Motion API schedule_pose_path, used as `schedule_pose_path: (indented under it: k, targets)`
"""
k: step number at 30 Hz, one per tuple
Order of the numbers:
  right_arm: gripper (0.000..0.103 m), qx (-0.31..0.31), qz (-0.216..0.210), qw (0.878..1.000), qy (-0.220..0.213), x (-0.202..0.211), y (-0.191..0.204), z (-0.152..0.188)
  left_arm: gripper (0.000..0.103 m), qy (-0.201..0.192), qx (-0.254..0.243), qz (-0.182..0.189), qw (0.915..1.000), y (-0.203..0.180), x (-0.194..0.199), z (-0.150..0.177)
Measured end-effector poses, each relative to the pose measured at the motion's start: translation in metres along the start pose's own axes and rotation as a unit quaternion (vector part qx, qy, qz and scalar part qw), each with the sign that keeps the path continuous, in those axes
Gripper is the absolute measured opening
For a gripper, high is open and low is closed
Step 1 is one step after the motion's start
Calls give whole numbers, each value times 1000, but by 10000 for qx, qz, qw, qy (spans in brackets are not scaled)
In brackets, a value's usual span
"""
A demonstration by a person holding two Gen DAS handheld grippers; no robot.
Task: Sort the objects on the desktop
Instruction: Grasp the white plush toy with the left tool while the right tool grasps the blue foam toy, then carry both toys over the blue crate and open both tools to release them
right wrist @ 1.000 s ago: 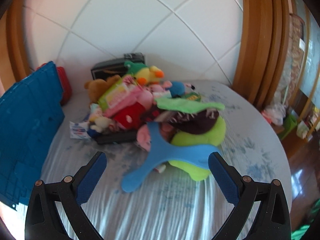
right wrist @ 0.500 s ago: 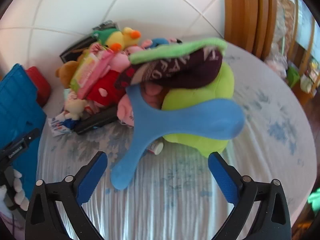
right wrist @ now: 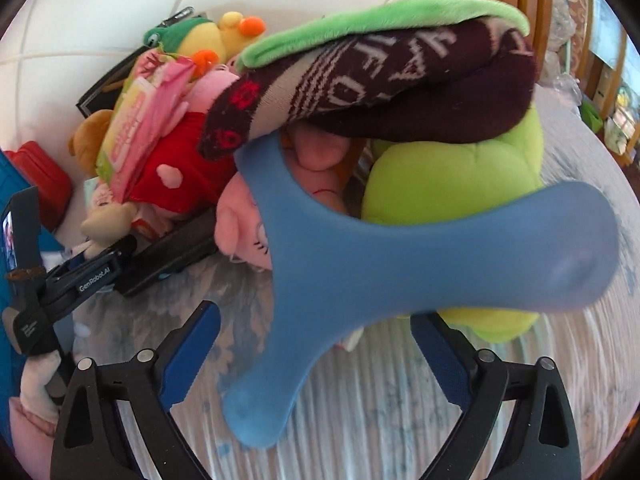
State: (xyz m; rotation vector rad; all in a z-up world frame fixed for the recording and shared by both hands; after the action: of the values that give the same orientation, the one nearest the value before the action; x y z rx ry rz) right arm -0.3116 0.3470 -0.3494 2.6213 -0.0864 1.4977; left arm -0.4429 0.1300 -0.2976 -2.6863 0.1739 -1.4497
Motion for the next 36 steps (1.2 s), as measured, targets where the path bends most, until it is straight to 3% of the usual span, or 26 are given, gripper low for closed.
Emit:
schedule_pose_path:
  k: [5, 8, 9, 16, 23, 36]
  targets:
    - [88, 66, 112, 9999, 32, -17, 2, -9, 30, 9, 88, -55, 9999, 6, -3, 1]
    - [59, 12, 164, 9998, 65, -24, -1, -10, 28, -49, 216, -109, 9997, 11, 8, 2]
    - [46, -99, -18, 9999, 59, -24, -5, -8, 28, -90, 254, -115, 9996, 13, 14, 3]
    - [25, -88, -508, 9983, -274, 6, -10, -8, 28, -459, 430, -191, 9978, 21, 68, 9]
    - [16, 228, -853, 9917, -932, 74, 4, -7, 28, -890, 476, -177, 9947, 16, 142, 32]
    - [10, 728, -1130, 9746, -1793, 178, 20, 0, 28, -1661, 607, -65, 9842, 10, 256, 36]
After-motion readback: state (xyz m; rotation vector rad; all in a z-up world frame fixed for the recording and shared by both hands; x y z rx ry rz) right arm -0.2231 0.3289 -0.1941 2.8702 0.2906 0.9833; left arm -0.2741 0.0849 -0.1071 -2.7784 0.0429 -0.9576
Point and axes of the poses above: each gripper's, at about its wrist camera, not at the fingertips, and x roughly against the way its jaws point, y to its left, z to its underside, the point moved 5 cm from there along -x, roughly the way its jaws point, and after that the axes turned 13 degrees about x, right-handed, at the moved point
